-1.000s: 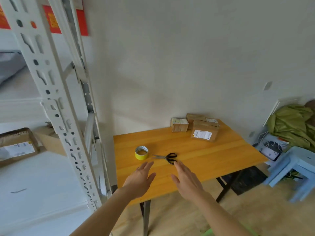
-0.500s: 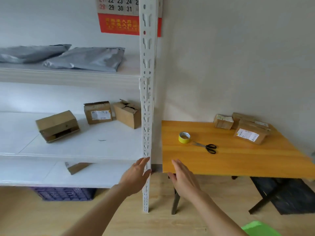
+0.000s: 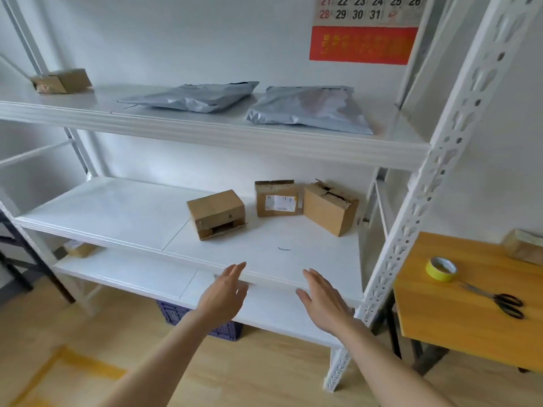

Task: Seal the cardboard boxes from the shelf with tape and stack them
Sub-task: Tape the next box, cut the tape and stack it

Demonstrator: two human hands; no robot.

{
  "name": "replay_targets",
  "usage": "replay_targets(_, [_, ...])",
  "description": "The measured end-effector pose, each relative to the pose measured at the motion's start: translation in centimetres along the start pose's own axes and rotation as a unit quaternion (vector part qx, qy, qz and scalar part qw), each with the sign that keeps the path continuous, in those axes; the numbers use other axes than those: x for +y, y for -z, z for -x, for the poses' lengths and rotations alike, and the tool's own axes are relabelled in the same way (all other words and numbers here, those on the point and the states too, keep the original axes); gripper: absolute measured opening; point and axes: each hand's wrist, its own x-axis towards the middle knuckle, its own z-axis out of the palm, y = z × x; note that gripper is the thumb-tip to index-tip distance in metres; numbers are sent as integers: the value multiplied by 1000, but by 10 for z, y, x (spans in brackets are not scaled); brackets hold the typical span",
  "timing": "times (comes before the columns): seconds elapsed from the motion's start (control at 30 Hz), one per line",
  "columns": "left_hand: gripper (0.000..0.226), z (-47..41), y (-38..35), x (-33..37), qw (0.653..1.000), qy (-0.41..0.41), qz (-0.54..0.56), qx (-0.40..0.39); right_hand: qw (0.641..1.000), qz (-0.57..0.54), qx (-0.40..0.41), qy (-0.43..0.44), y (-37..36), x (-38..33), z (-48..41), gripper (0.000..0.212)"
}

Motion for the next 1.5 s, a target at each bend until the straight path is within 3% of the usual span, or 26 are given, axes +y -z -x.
replay_targets(0.27, [55, -71, 53, -147, 998, 58, 6, 6, 1000, -1, -16, -19, -47, -79, -120, 57])
replay_targets(0.57, [55, -162, 45, -226, 988, 128, 85, 26, 998, -49, -17, -22, -58, -109, -279, 58])
replay_targets(0.8, [58, -228, 34, -247, 960, 211, 182, 18, 992, -106, -55, -40, -65, -117, -393, 69])
replay_targets(1.0, [64, -280, 35, -250, 952, 219, 215, 4, 983, -149, -73, -77, -76, -125, -450, 72])
replay_targets(1.13, [58, -304, 28, -250, 916, 260, 305, 0, 971, -196, -76, -118, -89, -121, -465, 73])
replay_targets(1.27, [56, -313, 20, -255, 846, 302, 438, 12, 954, -252, -70, -149, -101, -118, -471, 77])
replay_targets(1.5, [54, -309, 17, -253, 834, 310, 456, 21, 941, -305, -50, -137, -102, -118, -466, 78])
